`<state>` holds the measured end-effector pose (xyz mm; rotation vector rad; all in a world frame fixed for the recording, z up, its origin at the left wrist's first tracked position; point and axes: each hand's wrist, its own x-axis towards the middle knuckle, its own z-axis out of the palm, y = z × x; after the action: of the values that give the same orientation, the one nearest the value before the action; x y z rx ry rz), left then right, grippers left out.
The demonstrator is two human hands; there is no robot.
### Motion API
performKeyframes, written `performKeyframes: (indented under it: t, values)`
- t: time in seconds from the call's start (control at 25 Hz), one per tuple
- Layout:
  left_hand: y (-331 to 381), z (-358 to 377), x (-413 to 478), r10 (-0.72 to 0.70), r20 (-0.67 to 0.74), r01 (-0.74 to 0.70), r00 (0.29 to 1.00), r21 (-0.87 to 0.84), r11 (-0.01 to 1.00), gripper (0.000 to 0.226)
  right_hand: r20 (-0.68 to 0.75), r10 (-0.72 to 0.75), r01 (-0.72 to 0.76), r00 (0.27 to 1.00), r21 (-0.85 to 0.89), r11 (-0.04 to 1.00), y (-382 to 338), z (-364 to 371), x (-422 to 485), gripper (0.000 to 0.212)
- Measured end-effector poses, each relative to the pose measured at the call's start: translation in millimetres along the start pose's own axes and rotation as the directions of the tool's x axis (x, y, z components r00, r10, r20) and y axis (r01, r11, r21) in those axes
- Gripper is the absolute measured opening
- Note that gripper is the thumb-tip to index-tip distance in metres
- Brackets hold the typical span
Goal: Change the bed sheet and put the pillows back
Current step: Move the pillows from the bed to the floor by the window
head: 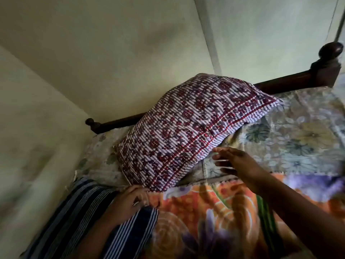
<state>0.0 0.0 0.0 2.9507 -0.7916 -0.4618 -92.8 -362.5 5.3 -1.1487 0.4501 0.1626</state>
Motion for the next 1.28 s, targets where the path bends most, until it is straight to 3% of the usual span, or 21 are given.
performKeyframes:
  t: [0.12,0.24,0.36,0.44,0.56,0.6,0.68,0.84,0.92,1.08,1.12,1.28]
  values:
    - [-56.7,-2.7,17.3,-0.032,0.137,0.023,0.99,0.066,0.998,0.109,-0.041,0.066,-0.066,0.997,0.003,0.998,27.5,42.6,30.1,0.035]
    - [-88.2,6.2,26.6,0.012,0.141,-0.016,0.99,0.027,1.0,0.12,-0.055,0.134,-0.136,0.989,-0.038,0.99,44.3,73.6,57.4,0.039]
    - [-107.7,29.0,22.4,0.169,0.088,-0.177,0.982,0.084,0.981,0.113,-0.087,0.212,-0.221,0.974,-0.111,0.969,47.7,103.1,91.2,0.057]
    - [-111.9,49.1,22.0,0.207,0.0,-0.206,0.978,0.057,0.977,0.103,-0.134,0.226,-0.239,0.965,-0.095,0.966,53.5,125.9,112.9,0.078]
    - [-111.8,81.9,30.4,0.26,-0.396,-0.242,0.881,0.097,0.965,0.064,-0.189,0.216,-0.223,0.958,-0.016,0.975,56.9,154.4,144.0,0.083]
    - [-109.7,85.3,36.1,0.259,-0.476,-0.232,0.84,0.117,0.966,0.06,-0.206,0.202,-0.201,0.958,0.026,0.979,59.6,157.8,152.1,0.085]
    - [-106.6,85.6,44.4,0.221,-0.521,-0.197,0.824,0.102,0.975,0.063,-0.283,0.183,-0.17,0.941,0.073,0.983,61.2,160.0,161.7,0.091]
    - [-112.9,98.1,50.7,0.194,-0.482,-0.172,0.854,0.089,0.981,0.052,-0.426,0.077,-0.066,0.901,0.041,0.997,64.2,157.3,149.1,0.047]
    - [-114.8,98.1,52.9,0.178,-0.475,-0.171,0.862,0.059,0.983,0.056,-0.446,0.063,-0.051,0.893,0.04,0.998,75.0,153.6,136.1,0.05]
    - [-96.9,81.3,38.7,0.094,-0.448,-0.112,0.889,-0.014,0.994,0.064,-0.408,0.054,-0.051,0.911,0.018,0.999,80.3,141.3,91.3,0.078]
    - [-84.9,78.6,27.8,0.08,-0.477,-0.109,0.875,-0.034,0.993,0.067,-0.407,0.001,-0.017,0.913,-0.035,0.999,72.3,133.1,77.5,0.071]
    - [-7.8,56.6,-8.9,0.25,-0.606,-0.277,0.755,0.051,0.96,0.063,-0.361,-0.114,0.066,0.926,-0.142,0.988,30.7,79.1,21.6,0.058]
